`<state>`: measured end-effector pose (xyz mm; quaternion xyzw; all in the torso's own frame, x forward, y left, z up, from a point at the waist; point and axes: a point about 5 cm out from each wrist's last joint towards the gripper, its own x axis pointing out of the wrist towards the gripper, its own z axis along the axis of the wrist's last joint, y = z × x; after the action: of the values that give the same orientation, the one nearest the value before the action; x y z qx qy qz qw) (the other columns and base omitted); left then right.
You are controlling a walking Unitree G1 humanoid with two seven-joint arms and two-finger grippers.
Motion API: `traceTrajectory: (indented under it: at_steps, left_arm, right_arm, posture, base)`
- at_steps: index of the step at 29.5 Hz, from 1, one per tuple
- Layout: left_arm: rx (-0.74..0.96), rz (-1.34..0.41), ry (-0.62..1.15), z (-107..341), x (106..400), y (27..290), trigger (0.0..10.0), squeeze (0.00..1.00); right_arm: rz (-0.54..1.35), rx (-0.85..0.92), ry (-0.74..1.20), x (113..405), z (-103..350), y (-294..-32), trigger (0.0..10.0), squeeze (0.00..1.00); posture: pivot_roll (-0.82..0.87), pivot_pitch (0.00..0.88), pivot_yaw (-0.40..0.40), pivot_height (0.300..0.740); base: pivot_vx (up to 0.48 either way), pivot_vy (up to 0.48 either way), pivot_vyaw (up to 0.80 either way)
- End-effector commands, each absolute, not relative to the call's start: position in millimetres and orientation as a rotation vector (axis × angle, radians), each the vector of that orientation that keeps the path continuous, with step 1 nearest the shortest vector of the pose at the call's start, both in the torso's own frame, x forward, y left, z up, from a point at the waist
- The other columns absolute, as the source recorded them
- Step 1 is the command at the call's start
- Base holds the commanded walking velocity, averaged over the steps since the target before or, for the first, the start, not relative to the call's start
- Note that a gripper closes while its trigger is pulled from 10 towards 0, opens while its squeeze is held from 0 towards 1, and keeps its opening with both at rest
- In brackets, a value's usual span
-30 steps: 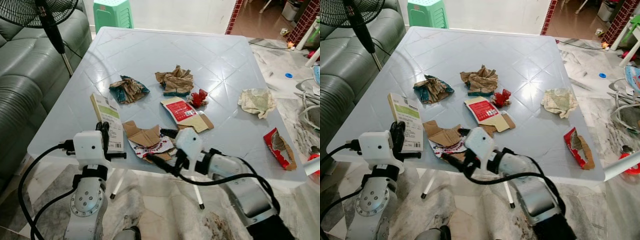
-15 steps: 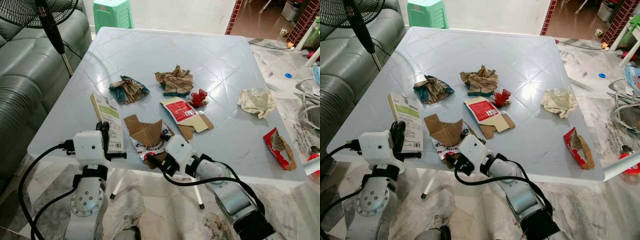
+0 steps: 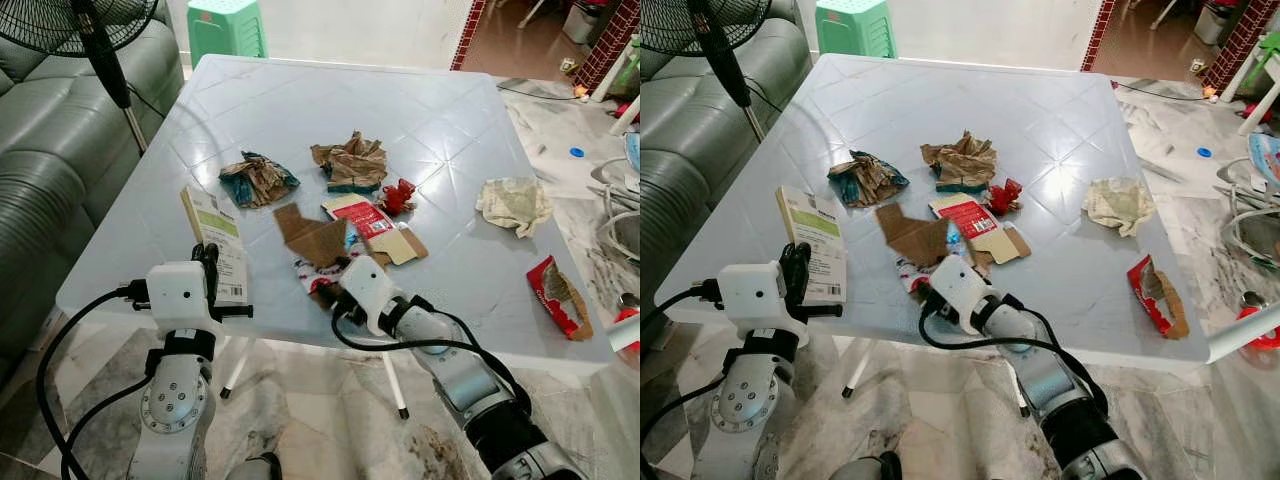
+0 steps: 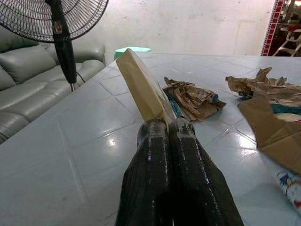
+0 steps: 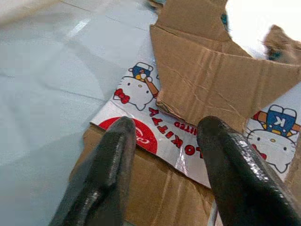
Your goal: Picking trash to rubbish bin
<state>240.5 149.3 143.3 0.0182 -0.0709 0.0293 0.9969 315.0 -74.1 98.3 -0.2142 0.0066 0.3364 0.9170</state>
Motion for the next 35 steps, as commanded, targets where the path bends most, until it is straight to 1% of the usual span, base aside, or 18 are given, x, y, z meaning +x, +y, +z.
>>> traceTrajectory:
  at_steps: [1, 4, 7, 15, 18, 22, 23, 24, 25, 26, 31, 35]
  left_arm:
    - [0.032, 0.058, -0.137, 142.9, 239.6, 148.7, 0.0, 0.0]
    - [0.032, 0.058, -0.137, 142.8, 239.5, 148.5, 0.0, 0.0]
    - [0.032, 0.059, -0.138, 143.1, 239.6, 149.1, 0.0, 0.0]
    - [0.037, 0.058, -0.138, 143.1, 240.2, 150.0, 0.0, 0.0]
    - [0.038, 0.058, -0.139, 143.6, 240.8, 150.4, 0.0, 0.0]
    - [0.038, 0.058, -0.139, 143.9, 240.6, 151.0, 0.0, 0.0]
    - [0.039, 0.057, -0.139, 144.0, 240.7, 151.3, 0.0, 0.0]
    - [0.039, 0.057, -0.139, 144.0, 240.6, 151.5, 0.0, 0.0]
    - [0.039, 0.057, -0.139, 144.0, 240.5, 151.6, 0.0, 0.0]
    - [0.039, 0.057, -0.138, 144.0, 240.5, 151.7, 0.0, 0.0]
    - [0.032, 0.052, -0.139, 144.6, 240.8, 150.6, 0.0, 0.0]
    - [0.016, 0.037, -0.133, 143.4, 241.0, 148.3, 0.0, 0.0]
  right_arm:
    - [0.627, -0.465, 0.044, 321.1, 94.2, -86.9, 0.0, 0.0]
    - [0.595, -0.472, 0.047, 325.1, 94.6, -90.5, 0.0, 0.0]
    - [0.488, -0.472, 0.027, 336.2, 101.3, -101.8, 0.0, 0.0]
    - [0.321, -0.434, -0.117, 351.3, 131.7, -116.6, 0.0, 0.0]
    - [0.275, -0.431, -0.154, 355.6, 140.2, -120.9, 0.0, 0.0]
    - [0.252, -0.428, -0.151, 360.3, 144.3, -124.5, 0.0, 0.0]
    - [0.244, -0.392, -0.121, 363.2, 144.6, -126.3, 3.8, 0.0]
    - [0.242, -0.35, -0.098, 364.8, 144.6, -126.9, 9.3, 0.83]
    - [0.24, -0.339, -0.094, 365.2, 144.6, -127.0, 9.3, 0.83]
    - [0.235, -0.325, -0.094, 365.9, 145.7, -127.6, 10.0, 1.0]
    - [0.265, -0.14, -0.011, 372.6, 147.1, -135.3, 10.0, 1.0]
    - [0.298, -0.061, 0.057, 372.1, 137.1, -139.6, 10.0, 1.0]
  posture:
    - [0.02, 0.127, -0.068, 0.74]
    - [0.02, 0.126, -0.066, 0.74]
    - [0.02, 0.125, -0.064, 0.74]
    - [0.02, 0.124, -0.06, 0.74]
    - [0.03, 0.124, -0.057, 0.74]
    - [0.03, 0.123, -0.054, 0.74]
    - [0.03, 0.123, -0.055, 0.74]
    - [0.03, 0.124, -0.053, 0.74]
    - [0.03, 0.124, -0.053, 0.74]
    - [0.03, 0.124, -0.053, 0.74]
    - [0.03, 0.127, -0.056, 0.74]
    - [0.03, 0.128, -0.058, 0.74]
  base:
    - [0.0, 0.0, 0.0]
    - [0.0, 0.0, 0.0]
    - [0.0, 0.0, 0.0]
    - [0.0, 0.0, 0.0]
    - [0.0, 0.0, 0.0]
    - [0.0, 0.0, 0.0]
    - [0.0, 0.0, 0.0]
    - [0.0, 0.0, 0.0]
    - [0.0, 0.0, 0.0]
    - [0.0, 0.0, 0.0]
    - [0.0, 0.0, 0.0]
    - [0.0, 0.0, 0.0]
